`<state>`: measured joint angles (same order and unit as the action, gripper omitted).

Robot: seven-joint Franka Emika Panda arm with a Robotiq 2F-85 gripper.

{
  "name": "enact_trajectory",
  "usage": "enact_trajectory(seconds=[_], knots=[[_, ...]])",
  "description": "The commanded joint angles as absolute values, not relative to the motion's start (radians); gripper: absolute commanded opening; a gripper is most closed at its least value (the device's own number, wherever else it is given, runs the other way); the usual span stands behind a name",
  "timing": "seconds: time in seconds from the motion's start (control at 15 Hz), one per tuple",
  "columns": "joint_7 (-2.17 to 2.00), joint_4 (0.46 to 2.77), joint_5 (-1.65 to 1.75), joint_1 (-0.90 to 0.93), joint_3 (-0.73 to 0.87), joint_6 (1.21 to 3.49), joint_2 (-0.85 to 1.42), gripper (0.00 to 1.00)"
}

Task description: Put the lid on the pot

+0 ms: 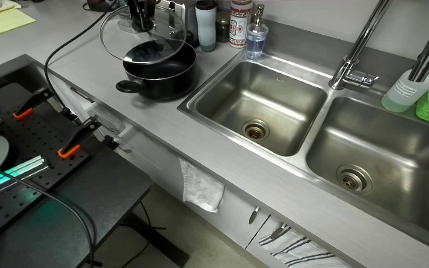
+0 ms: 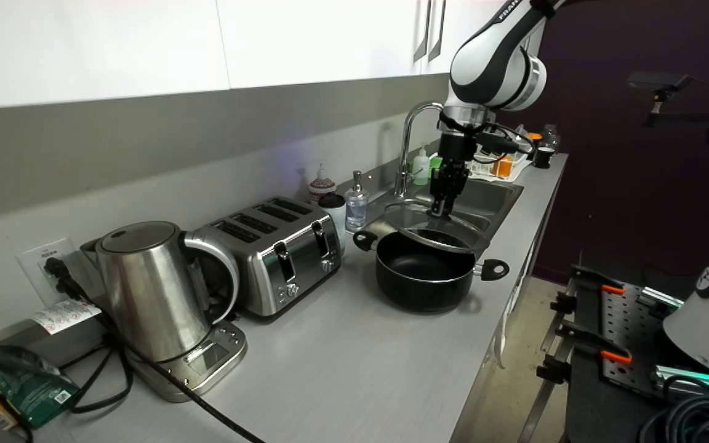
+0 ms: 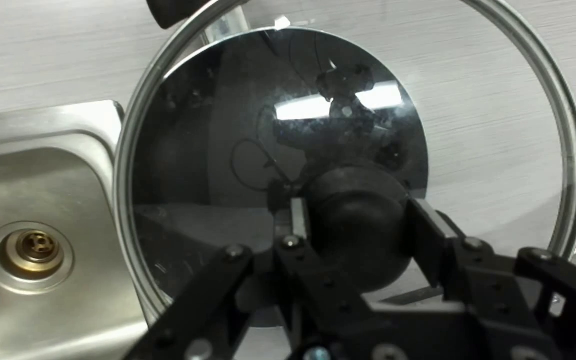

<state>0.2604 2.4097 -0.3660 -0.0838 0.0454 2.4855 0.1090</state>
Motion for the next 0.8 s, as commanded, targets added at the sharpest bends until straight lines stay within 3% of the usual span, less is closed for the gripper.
enact_trajectory(seconds=[0.0, 0.73], knots=[[0.21, 2.327, -0.354, -0.092, 0.044, 2.449, 0.171, 0.26], [0.016, 2.214, -0.18, -0.063, 0.049, 2.447, 0.317, 0.26]])
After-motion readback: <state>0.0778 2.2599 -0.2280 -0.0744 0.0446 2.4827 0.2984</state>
